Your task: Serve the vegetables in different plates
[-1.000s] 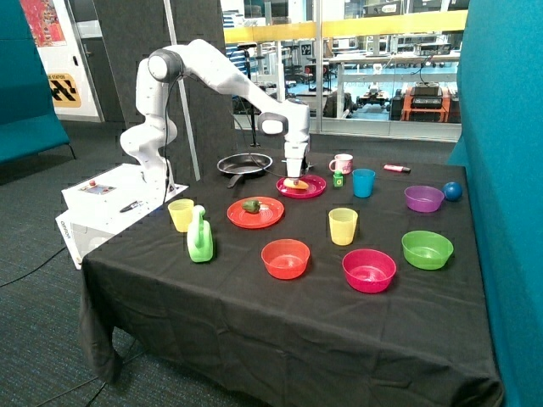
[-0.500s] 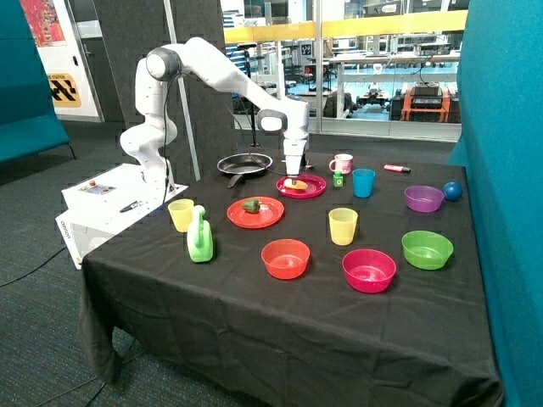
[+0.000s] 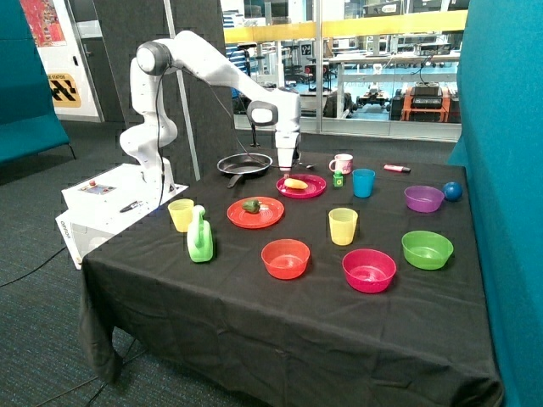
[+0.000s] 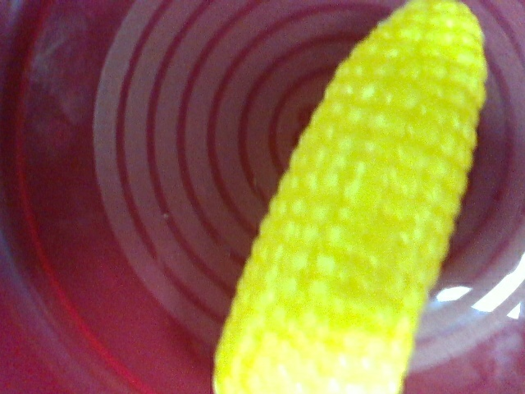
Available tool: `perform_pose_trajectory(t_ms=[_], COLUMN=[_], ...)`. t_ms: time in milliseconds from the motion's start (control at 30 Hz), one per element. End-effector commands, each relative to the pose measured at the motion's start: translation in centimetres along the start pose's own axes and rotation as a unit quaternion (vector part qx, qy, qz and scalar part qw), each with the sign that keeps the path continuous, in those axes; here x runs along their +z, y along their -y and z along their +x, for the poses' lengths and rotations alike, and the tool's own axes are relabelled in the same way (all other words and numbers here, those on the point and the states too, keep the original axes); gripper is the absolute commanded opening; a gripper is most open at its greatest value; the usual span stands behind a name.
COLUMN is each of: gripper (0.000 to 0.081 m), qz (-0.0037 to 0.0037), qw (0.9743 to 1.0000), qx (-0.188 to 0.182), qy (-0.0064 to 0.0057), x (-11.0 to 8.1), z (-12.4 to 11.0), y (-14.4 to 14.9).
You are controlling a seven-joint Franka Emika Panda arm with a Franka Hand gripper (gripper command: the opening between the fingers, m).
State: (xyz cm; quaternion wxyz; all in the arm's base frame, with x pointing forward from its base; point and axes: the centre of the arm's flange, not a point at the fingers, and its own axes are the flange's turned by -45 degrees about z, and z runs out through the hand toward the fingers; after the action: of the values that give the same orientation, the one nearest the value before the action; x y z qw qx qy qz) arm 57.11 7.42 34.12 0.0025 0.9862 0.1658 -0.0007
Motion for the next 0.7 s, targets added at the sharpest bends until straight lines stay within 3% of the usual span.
perform_pose_trajectory(t_ms=[0,333,667], gripper=[0.0680,0.0676,0.0673], qz=[0.00232,0.00232,0.00230], qw=[0.9999,0.9999,0.9994], qx=[-0.010,-0.013,-0.033], qy=[-0.0011,-0.0011,-0.0011], x=[-1.5,-1.6,-3.9], z=[-2.2,-3.5,-5.0], y=[-0.8,-2.7,-3.9])
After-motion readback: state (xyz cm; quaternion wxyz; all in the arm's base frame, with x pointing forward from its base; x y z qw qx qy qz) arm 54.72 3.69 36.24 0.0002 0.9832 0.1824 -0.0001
